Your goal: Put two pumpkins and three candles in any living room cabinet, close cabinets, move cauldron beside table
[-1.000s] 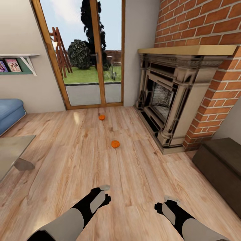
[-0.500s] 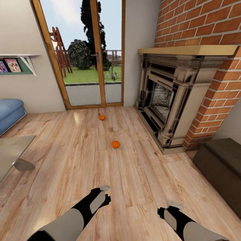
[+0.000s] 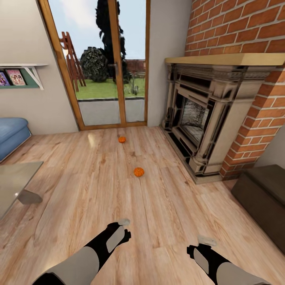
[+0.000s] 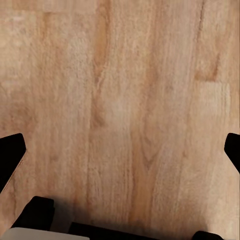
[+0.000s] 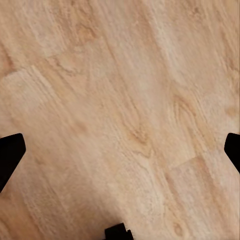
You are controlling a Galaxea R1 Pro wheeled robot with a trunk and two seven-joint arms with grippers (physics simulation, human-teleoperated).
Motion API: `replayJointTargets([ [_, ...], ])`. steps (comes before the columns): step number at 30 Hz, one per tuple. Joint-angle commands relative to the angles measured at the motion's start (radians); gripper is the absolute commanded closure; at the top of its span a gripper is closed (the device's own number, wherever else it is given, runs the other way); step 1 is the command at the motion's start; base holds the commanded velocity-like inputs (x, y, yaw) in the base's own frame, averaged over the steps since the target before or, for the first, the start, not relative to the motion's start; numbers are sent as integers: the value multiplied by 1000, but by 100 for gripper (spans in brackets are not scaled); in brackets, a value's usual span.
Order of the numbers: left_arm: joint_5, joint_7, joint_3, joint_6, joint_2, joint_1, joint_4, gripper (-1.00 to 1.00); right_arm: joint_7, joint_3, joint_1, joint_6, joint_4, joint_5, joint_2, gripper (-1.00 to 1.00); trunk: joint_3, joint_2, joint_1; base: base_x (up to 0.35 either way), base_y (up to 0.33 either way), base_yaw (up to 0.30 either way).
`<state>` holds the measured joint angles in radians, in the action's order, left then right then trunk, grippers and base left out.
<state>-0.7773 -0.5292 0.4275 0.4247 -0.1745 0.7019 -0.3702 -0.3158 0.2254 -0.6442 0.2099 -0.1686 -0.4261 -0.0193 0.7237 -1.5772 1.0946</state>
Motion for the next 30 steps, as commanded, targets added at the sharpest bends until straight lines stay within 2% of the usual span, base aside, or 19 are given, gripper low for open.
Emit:
replayJointTargets([
  [1,-3,-6,3,3,0,1,-1,-100,-5,8,0,9,-3,-6,-1,-100,1,0,0,161,185,0],
  [3,-4,-6,3,2,0,1,-1,-100,-4,8,0,9,-3,-6,-1,-100,1,0,0,160,182,0],
  [5,-4,-6,9,2,0,-11,-12,-100,-8,5,12,-2,8,-18,11,-100,1,0,0,0,0,0],
  [9,-6,-29,7,18,0,-13,-35,-100,-4,5,34,-8,12,-10,28,-100,1,0,0,0,0,0],
  [22,-10,-44,4,46,0,-13,-100,-100,0,-1,108,-81,5,-8,32,-100,-40,91,-50,0,0,0],
  [30,-10,-44,3,46,0,-13,-100,-100,0,0,146,-83,5,-8,34,-100,-65,147,-80,0,0,0],
])
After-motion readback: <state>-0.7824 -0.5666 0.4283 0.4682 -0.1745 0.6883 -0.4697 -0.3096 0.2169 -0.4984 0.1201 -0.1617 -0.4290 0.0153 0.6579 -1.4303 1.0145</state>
